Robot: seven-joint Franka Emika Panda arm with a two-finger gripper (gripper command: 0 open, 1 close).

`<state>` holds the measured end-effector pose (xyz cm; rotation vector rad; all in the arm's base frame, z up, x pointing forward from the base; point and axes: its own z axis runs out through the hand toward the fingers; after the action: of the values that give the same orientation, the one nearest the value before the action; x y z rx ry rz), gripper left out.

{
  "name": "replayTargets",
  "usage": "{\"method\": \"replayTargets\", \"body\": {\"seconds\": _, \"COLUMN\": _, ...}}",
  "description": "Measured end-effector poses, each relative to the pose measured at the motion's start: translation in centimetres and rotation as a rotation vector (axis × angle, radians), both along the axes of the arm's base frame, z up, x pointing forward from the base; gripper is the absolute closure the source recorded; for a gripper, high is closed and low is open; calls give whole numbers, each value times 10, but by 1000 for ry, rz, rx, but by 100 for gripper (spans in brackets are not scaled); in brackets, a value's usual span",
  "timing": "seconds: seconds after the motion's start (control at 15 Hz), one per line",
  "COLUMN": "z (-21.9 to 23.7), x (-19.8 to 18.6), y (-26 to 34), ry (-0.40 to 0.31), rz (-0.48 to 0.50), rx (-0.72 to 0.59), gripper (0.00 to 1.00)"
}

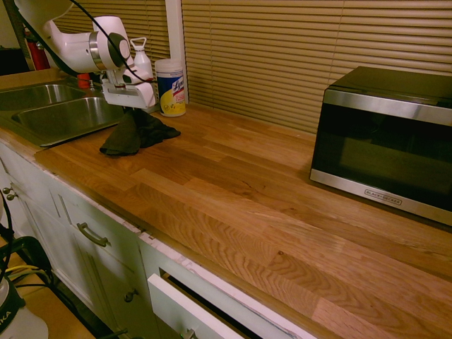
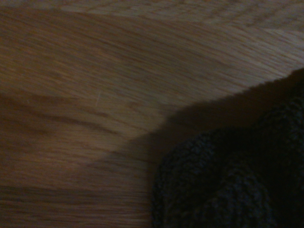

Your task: Clear the spill

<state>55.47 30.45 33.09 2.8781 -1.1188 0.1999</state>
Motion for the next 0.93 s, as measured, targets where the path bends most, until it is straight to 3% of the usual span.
{"method": "replayTargets", "body": {"seconds": 0.53, "z": 10, "x": 0, "y": 1, "ry": -12, "rz": 2, "rx": 4, "gripper": 0}}
{"method": "replayTargets", "body": {"seconds": 0.93, "z": 71, "x": -22, "y": 0, "ry": -66, "rz": -5, "rx": 14, "gripper": 0}}
